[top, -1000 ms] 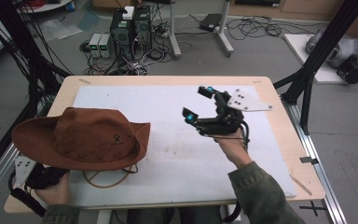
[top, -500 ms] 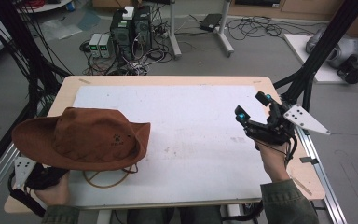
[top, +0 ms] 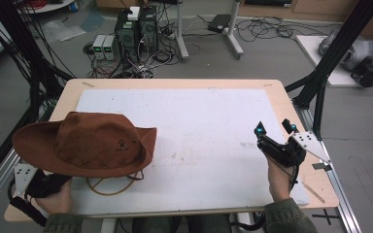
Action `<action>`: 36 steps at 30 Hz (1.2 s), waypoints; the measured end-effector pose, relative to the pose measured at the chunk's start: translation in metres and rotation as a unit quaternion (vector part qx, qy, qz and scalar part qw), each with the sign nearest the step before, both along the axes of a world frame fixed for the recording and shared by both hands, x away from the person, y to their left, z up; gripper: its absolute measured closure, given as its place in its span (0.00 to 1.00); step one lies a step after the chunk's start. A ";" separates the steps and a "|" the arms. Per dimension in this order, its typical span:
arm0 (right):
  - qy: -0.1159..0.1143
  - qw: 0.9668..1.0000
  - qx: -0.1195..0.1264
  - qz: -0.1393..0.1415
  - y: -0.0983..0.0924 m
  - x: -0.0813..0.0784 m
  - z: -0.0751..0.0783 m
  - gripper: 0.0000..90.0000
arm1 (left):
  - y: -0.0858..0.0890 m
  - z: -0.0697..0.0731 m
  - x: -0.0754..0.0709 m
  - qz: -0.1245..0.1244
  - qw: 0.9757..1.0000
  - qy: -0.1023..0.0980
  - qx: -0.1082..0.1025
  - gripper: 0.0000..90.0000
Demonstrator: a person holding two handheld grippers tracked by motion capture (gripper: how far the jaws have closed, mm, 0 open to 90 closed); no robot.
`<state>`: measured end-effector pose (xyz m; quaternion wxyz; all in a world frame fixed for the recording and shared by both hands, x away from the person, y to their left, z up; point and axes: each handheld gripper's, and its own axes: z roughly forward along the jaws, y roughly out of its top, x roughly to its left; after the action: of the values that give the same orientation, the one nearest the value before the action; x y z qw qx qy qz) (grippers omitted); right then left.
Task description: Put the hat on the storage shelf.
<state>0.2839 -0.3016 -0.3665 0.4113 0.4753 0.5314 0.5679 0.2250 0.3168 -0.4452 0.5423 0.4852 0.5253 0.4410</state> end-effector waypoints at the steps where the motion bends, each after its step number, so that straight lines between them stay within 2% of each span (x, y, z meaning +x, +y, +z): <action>1: -0.002 1.000 -0.012 -0.006 0.001 0.000 -0.005 0.12 | 0.000 0.000 0.000 0.000 1.000 0.000 0.000 0.17; 11: 0.017 0.999 -0.025 -0.037 -0.003 -0.001 -0.046 0.13 | 0.000 -0.002 0.000 0.001 1.000 0.003 0.002 0.17; 13: 0.022 0.997 -0.045 -0.050 -0.004 0.001 -0.054 0.13 | 0.000 -0.002 0.000 0.002 1.000 0.004 0.002 0.17; 16: 0.027 0.997 -0.046 -0.050 -0.004 0.002 -0.056 0.13 | 0.000 -0.001 0.000 0.002 1.000 0.003 0.003 0.17; 20: 0.023 0.997 -0.051 -0.052 -0.005 0.001 -0.058 0.13 | 0.001 -0.001 -0.001 0.003 1.000 0.001 0.001 0.17; 25: 0.022 0.997 -0.041 -0.053 -0.006 -0.001 -0.058 0.12 | 0.001 -0.001 -0.001 0.003 1.000 0.001 0.002 0.17; 36: 0.035 0.998 -0.027 -0.051 -0.011 0.001 -0.063 0.12 | 0.002 -0.001 -0.001 0.004 1.000 0.000 0.003 0.17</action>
<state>0.2846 -0.3128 -0.4293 0.4335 0.5103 0.5357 0.5145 0.2242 0.3186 -0.4458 0.5392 0.4848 0.5260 0.4446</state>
